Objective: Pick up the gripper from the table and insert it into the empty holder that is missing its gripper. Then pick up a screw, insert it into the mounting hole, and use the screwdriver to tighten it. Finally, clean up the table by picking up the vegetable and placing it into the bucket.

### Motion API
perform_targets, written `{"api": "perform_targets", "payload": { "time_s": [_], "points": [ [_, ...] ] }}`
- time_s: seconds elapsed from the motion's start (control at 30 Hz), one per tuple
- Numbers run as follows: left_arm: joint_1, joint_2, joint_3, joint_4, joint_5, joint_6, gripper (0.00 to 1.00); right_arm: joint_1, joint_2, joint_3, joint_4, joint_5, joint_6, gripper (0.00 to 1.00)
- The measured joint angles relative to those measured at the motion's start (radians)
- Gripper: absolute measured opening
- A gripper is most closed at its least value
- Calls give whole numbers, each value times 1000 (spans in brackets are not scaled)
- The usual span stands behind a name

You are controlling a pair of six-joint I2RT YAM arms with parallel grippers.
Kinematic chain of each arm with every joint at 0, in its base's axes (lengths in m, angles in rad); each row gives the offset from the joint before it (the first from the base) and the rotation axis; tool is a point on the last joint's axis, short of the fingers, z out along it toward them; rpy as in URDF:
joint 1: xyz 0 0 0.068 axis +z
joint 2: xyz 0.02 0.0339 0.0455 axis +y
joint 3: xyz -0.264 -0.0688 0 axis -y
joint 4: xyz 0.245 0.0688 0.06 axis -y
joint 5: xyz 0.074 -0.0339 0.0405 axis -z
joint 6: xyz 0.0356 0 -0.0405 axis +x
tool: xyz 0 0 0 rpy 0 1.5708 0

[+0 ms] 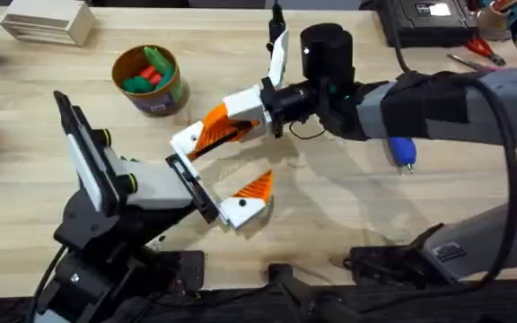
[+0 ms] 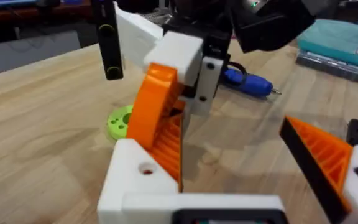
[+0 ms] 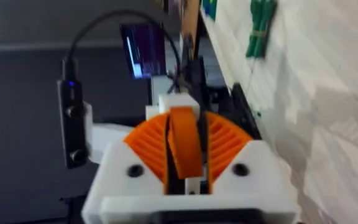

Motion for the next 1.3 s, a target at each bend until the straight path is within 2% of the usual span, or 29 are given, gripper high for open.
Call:
{"api": "perform_targets", "payload": {
  "time_s": [0.03,0.2,0.37,0.4,0.47,0.5,0.53,0.7,0.8,0.87,0.97,1.1,1.13,1.17,1.23,1.3],
  "points": [
    [0,0,0,0,9,5,987,-5,7,0,-3,-3,-1,419],
    [0,0,0,0,26,12,987,-17,14,0,21,-21,0,473],
    [-9,0,0,1,76,12,987,-38,14,2,44,-27,0,516],
    [-9,0,0,1,86,12,988,-58,14,2,44,-29,1,627],
    [-9,0,0,0,88,12,987,-76,14,2,45,-26,-1,728],
    [-9,0,0,1,92,12,987,-113,14,2,45,2,-6,780],
    [-9,0,0,0,99,12,987,-161,14,2,45,51,-18,783],
    [-9,0,0,0,103,12,987,-246,14,6,6,178,-100,788],
    [-9,0,0,0,103,12,987,-277,14,22,-98,267,-181,791],
    [-9,0,0,0,103,12,987,-282,14,57,-244,326,-257,792],
    [-9,0,0,1,103,12,987,-276,4,130,-521,434,-418,792],
    [-9,0,0,0,103,12,987,-237,-42,256,-841,650,-673,794],
    [-9,0,0,0,103,12,987,-220,-53,285,-883,709,-735,793],
    [-9,0,0,0,103,12,987,-157,-78,339,-936,876,-901,794],
    [-9,0,0,0,103,12,986,-114,-81,349,-951,968,-989,776],
    [-9,0,0,0,103,12,986,-73,-71,349,-968,1043,-1054,704]
  ]
}}
